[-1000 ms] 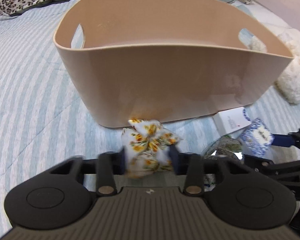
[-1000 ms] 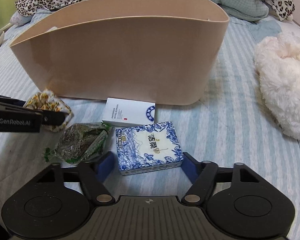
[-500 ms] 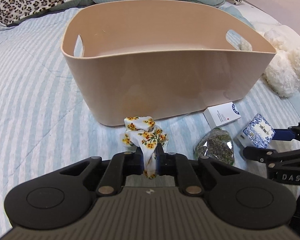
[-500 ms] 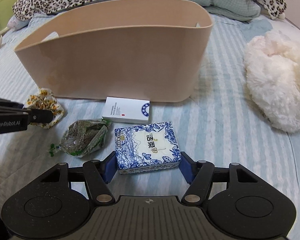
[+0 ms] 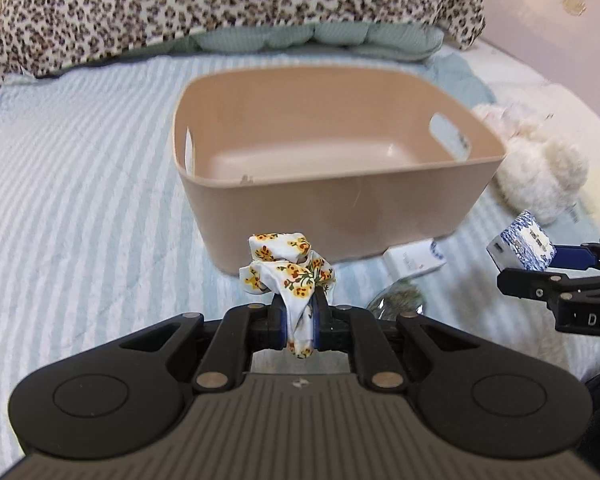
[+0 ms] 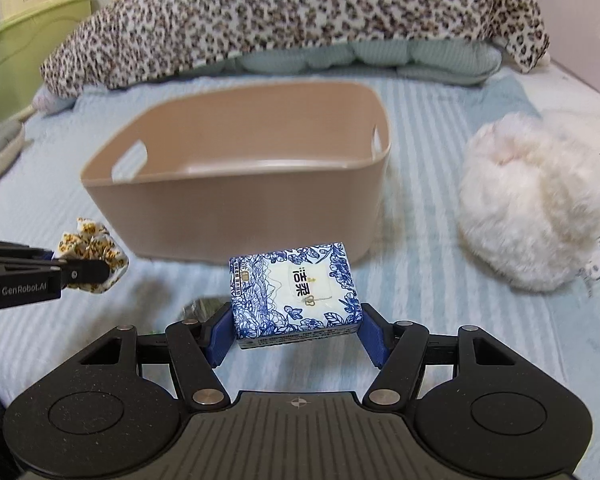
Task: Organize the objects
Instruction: 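Lift both held items and carry them over the basket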
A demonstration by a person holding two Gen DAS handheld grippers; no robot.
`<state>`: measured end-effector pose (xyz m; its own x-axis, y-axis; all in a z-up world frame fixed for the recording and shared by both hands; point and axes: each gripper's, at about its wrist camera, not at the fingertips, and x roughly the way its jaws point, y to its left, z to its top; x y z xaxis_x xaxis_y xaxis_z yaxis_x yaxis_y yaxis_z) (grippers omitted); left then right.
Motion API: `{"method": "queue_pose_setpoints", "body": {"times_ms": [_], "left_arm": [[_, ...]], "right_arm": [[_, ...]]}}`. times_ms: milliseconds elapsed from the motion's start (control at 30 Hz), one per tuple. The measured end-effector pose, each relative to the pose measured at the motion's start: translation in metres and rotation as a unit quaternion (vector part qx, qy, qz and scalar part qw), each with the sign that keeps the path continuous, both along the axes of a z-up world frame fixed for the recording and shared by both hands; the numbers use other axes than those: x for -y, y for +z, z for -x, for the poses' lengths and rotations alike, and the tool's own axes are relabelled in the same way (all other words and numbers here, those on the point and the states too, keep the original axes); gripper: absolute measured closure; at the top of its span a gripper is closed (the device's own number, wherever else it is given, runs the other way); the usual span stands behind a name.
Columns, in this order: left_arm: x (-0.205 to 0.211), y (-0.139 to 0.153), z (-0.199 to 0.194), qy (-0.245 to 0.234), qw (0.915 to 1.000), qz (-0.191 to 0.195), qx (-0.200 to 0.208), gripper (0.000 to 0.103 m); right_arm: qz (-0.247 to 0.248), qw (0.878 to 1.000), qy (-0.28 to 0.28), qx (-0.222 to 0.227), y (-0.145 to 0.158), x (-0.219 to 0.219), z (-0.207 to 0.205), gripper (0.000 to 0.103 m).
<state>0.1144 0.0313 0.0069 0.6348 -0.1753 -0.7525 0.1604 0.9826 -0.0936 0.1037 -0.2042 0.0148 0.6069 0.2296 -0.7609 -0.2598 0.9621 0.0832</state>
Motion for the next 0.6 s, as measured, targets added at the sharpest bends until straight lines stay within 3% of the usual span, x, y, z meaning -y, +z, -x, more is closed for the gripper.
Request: {"method": "queue_pose_setpoints", "body": {"times_ms": [300,600], "left_arm": [[0.002,0.042,0.006,-0.007,0.9984,0.003,0.057,0.091],[-0.003,0.067,-0.013,0.003,0.9949,-0.006,0.1,0.091]], "right_arm": [[-0.024,0.998,-0.007,0.053,0.04,0.001,-0.009,0.042],[-0.03,0.995,-0.001,0.098,0.074,-0.01,-0.033,0.042]]}}
